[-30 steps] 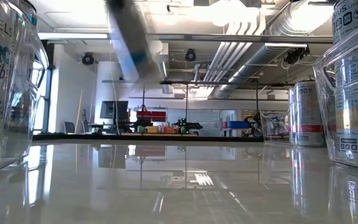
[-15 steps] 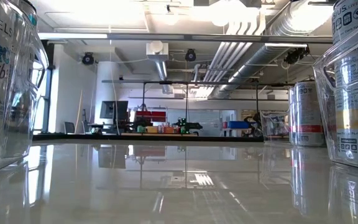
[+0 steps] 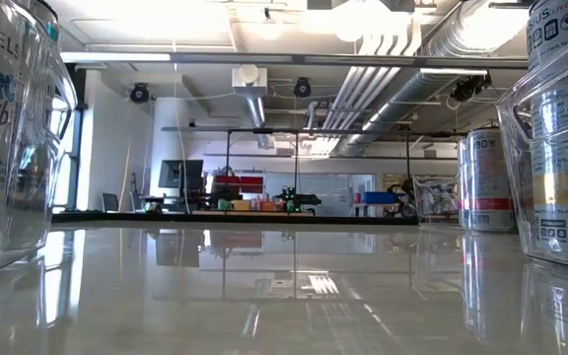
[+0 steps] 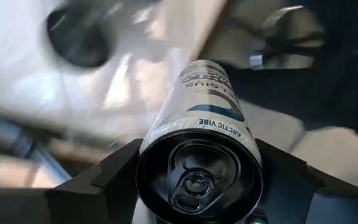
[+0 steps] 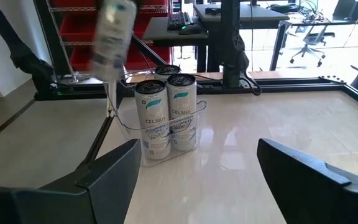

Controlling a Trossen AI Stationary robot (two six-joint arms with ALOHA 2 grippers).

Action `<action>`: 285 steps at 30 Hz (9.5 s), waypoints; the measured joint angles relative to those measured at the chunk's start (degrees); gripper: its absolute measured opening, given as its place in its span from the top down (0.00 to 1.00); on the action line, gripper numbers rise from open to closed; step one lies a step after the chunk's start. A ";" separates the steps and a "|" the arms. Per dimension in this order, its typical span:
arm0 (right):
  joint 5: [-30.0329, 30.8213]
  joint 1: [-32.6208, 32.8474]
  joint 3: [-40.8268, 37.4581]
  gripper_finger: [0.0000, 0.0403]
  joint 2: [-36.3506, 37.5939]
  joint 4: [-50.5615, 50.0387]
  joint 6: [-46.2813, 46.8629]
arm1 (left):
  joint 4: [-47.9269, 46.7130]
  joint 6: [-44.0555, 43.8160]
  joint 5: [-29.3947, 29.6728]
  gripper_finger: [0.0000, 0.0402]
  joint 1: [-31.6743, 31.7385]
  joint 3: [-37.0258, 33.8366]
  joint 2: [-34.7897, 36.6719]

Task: Sort soda cans
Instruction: Put the white-blue soda can into the bottom left transparent bin, then move the bottom left transparent bin, then adjust the white-blue soda can in the bottom left transparent bin

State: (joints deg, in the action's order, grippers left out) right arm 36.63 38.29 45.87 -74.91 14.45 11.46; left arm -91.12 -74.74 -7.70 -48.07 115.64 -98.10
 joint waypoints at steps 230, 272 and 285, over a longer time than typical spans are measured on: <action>-16.86 -0.75 17.92 0.21 -18.25 -9.13 -8.87 | 1.88 -6.93 25.47 0.81 16.68 -40.40 -7.43; -25.19 -6.17 17.90 0.21 -18.23 -10.37 -4.39 | 1.10 -5.59 32.70 0.67 11.12 -40.33 2.86; -14.85 -2.69 17.92 0.21 -14.12 -14.65 -5.26 | 1.13 -8.50 37.88 0.67 2.39 -40.31 4.69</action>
State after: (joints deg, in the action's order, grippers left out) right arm 21.79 35.60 63.79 -89.03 -0.20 6.20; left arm -90.00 -83.24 30.19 -45.67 75.33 -93.41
